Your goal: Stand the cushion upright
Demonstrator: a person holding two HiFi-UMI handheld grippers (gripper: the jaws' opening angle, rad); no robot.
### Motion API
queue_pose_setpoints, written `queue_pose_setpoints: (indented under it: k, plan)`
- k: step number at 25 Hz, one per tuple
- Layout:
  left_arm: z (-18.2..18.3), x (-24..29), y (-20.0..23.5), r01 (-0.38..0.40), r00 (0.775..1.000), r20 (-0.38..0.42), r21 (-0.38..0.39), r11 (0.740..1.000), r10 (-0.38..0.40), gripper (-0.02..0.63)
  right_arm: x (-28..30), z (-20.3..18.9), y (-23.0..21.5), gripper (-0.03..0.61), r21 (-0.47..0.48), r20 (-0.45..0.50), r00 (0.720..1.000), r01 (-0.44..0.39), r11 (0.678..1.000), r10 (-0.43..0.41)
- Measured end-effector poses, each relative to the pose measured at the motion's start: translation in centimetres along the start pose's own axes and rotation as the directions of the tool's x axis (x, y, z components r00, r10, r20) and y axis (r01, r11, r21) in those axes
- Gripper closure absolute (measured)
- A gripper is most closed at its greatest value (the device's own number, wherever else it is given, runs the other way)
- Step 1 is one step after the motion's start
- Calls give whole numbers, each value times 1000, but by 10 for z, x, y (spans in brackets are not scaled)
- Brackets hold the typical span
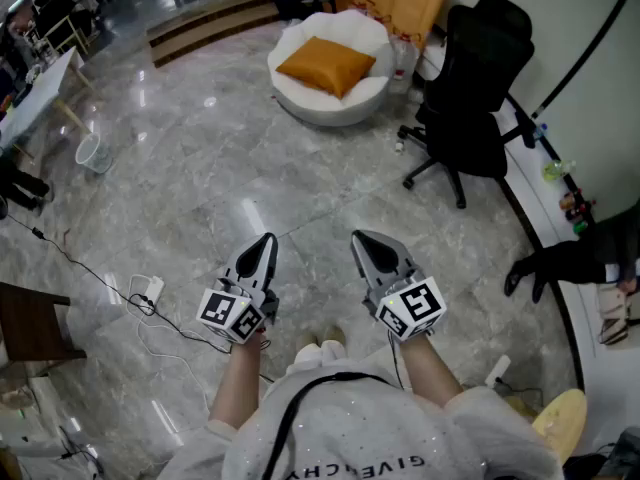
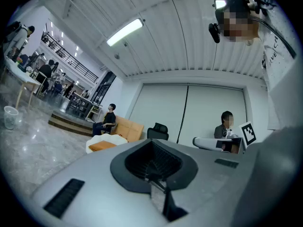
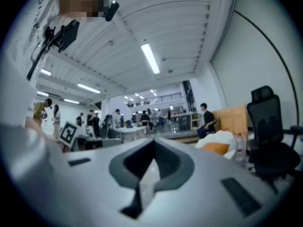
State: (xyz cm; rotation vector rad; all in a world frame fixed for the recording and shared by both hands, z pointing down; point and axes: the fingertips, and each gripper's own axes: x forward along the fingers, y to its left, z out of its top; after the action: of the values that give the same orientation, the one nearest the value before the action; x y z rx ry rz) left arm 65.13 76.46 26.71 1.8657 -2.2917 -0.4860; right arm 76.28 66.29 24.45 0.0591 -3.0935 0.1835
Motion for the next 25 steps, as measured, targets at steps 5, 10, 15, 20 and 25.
queue_pose_setpoints:
  k: [5,10,15,20,25]
  plan:
    - [-9,14,-11,11,1000,-10,4,1000,-11,591,-2,-7,-13,563,2,-10,1000,7,1000,-7]
    - [-15,25,-15,-1,1000,-11,-1,1000,1,591,2,-13,-19,563,9,-32,999,-8,1000,8]
    - [-18,32,-15,-17,1000,-1,6,1000,17,591,3,-18,-30,563,16,-31,999,-22,1000,23]
    - [-23,42,-14,-29,1000,6,10,1000,29,591,6,-22,-44,563,27,-27,999,-28,999,29]
    - [-28,62,2,-44,999,10,-3,999,44,591,20,-22,-59,563,4,-30,998,-48,999,48]
